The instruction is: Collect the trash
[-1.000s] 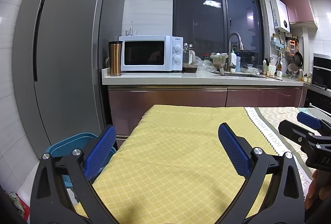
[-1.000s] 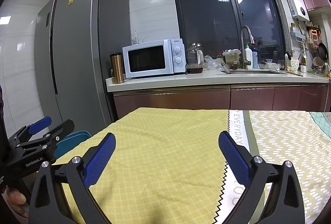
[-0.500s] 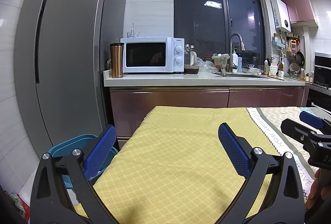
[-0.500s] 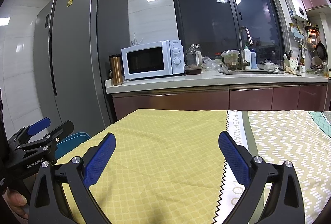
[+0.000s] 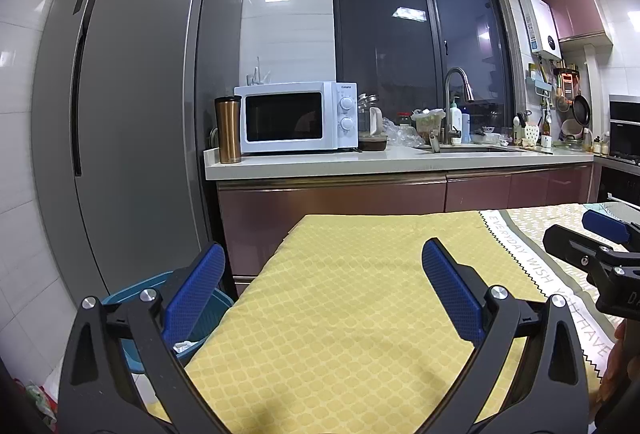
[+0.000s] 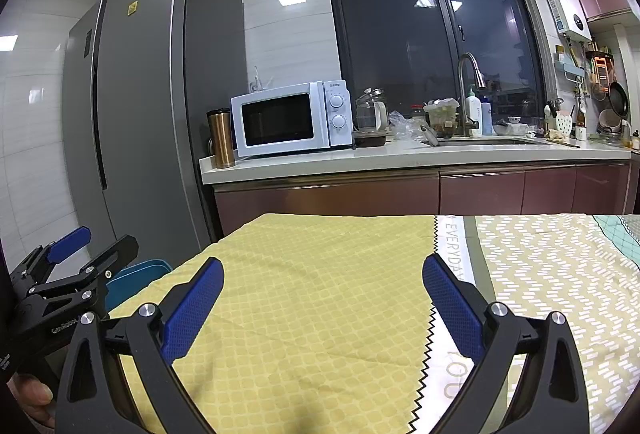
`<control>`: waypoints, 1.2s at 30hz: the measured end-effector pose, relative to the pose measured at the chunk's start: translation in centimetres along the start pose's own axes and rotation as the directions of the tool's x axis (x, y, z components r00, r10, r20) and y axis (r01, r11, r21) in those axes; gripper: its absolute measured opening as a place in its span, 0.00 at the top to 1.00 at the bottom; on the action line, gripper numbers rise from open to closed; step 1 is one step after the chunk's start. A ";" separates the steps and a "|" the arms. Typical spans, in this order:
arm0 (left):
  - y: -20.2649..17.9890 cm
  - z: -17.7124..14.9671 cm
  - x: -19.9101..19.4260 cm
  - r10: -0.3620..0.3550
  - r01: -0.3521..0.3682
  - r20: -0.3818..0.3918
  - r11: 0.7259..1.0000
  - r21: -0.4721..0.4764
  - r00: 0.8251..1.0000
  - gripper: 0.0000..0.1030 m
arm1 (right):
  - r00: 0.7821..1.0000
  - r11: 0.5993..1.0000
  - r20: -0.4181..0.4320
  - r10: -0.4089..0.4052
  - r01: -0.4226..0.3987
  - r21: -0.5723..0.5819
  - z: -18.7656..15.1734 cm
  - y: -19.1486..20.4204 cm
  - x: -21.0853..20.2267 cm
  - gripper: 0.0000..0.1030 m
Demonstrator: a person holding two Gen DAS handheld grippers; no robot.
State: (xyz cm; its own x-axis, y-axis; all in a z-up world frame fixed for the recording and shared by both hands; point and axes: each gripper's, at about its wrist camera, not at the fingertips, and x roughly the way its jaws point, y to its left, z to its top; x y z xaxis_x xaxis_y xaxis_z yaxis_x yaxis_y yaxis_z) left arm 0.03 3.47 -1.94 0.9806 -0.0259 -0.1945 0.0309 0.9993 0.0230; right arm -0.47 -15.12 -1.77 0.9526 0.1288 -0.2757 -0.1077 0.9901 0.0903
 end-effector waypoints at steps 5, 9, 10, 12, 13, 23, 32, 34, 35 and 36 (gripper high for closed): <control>0.0 0.0 0.0 -0.002 0.002 0.004 1.000 0.006 1.000 0.06 | 1.000 1.000 0.002 -0.003 0.003 0.002 0.0 0.1 -0.1 0.07; 0.0 0.0 -0.1 -0.001 0.001 0.005 1.000 0.004 1.000 0.06 | 1.000 1.000 0.002 -0.004 0.004 0.004 -0.1 0.1 -0.1 0.07; 0.0 0.0 -0.1 -0.003 0.003 0.005 1.000 0.004 1.000 0.06 | 1.000 1.000 0.002 -0.004 0.004 0.003 0.0 0.1 -0.1 0.07; 0.0 0.1 -0.1 -0.002 0.002 0.005 1.000 0.004 1.000 0.06 | 1.000 1.000 0.001 -0.005 0.005 0.003 0.0 0.1 -0.1 0.07; 0.1 0.0 0.1 -0.001 0.001 0.006 1.000 0.003 1.000 0.06 | 1.000 1.000 0.003 -0.005 0.005 0.004 -0.1 0.1 -0.2 0.07; 0.2 0.2 0.1 0.001 -0.001 0.006 1.000 0.004 1.000 0.06 | 1.000 1.000 0.001 -0.006 0.006 0.003 -0.1 0.2 -0.2 0.07; 0.3 0.0 0.0 0.001 -0.001 0.004 1.000 0.008 1.000 0.06 | 1.000 1.000 0.001 -0.007 0.007 0.003 -0.1 0.2 -0.1 0.07; 0.3 0.0 0.0 0.000 0.000 0.004 1.000 0.007 1.000 0.06 | 1.000 1.000 0.003 -0.005 0.005 0.005 -0.1 0.2 -0.1 0.07; 0.2 0.0 0.0 0.000 0.000 0.004 1.000 0.008 1.000 0.06 | 1.000 1.000 0.002 -0.006 0.006 0.005 -0.1 0.2 -0.1 0.07; 0.1 0.0 0.0 0.001 -0.001 0.004 1.000 0.008 1.000 0.06 | 1.000 1.000 0.002 -0.007 0.007 0.005 -0.1 0.2 -0.1 0.07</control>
State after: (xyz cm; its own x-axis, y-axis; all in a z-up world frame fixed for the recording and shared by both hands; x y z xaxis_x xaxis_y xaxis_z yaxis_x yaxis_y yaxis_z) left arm 0.05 3.61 -1.95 0.9813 -0.0250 -0.1906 0.0315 0.9990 0.0313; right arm -0.60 -14.94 -1.83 0.9539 0.1222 -0.2740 -0.1002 0.9906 0.0929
